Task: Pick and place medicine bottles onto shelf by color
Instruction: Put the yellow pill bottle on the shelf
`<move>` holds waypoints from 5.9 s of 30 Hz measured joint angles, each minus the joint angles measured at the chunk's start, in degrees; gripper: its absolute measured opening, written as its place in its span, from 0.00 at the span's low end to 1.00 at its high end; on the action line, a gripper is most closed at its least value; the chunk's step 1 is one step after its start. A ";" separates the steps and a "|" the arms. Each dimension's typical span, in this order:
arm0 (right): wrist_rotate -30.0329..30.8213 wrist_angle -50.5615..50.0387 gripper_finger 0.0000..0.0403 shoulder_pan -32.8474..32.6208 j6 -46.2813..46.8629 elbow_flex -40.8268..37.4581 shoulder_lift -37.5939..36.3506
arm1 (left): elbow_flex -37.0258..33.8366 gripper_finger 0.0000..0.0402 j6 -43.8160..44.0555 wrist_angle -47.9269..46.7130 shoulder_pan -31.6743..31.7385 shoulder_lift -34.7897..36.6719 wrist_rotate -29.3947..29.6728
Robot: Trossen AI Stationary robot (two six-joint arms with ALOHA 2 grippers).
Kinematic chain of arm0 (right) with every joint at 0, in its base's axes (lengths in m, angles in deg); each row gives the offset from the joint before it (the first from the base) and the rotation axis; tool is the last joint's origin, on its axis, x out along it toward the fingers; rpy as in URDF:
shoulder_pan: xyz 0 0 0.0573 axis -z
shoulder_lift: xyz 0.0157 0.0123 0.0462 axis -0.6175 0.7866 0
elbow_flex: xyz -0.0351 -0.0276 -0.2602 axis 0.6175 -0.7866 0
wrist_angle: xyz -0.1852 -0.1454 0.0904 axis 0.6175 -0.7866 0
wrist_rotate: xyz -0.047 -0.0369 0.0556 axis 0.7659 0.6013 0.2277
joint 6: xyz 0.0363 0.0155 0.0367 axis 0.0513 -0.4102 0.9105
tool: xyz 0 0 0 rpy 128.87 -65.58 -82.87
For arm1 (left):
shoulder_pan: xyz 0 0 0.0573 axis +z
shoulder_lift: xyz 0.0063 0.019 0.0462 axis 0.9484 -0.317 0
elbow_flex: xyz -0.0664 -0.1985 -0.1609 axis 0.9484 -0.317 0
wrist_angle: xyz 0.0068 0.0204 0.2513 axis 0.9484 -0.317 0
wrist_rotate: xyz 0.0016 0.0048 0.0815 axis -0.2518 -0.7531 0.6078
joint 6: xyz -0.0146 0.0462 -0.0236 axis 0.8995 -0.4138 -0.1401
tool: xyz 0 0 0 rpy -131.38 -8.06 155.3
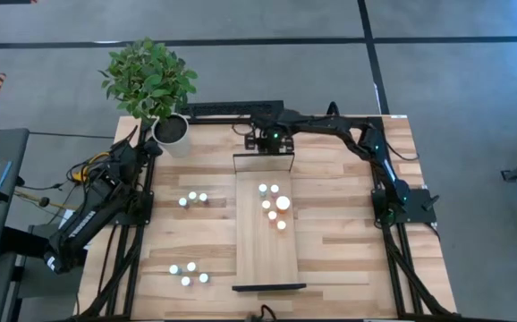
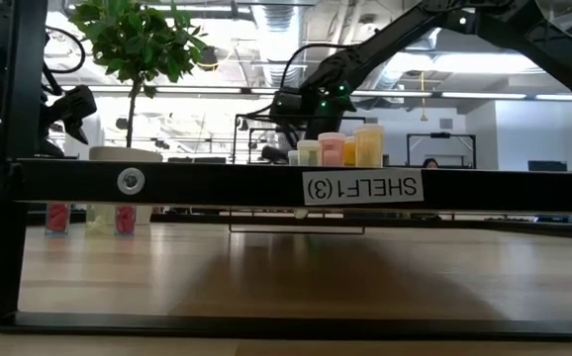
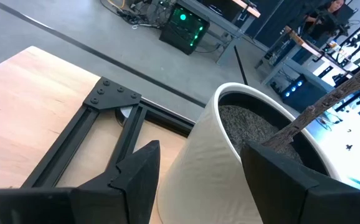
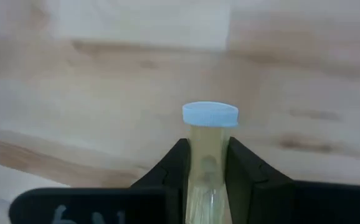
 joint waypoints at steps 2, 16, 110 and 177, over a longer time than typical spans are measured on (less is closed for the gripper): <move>-1.19 -1.04 0.20 0.98 -0.91 -0.04 -0.51 | -0.01 0.52 0.02 0.00 0.01 0.00 0.00; -4.70 -5.44 0.20 4.34 -9.56 -0.09 -10.06 | -0.01 0.52 0.00 0.00 0.00 0.03 -0.18; -9.03 -3.97 0.28 -12.43 -50.60 -0.13 -42.44 | 0.01 0.52 0.01 -0.01 0.01 0.02 -0.01; -1.28 -1.39 0.28 -15.26 -52.40 -0.13 -42.33 | -0.17 0.52 30.52 21.49 -10.02 -0.11 -23.70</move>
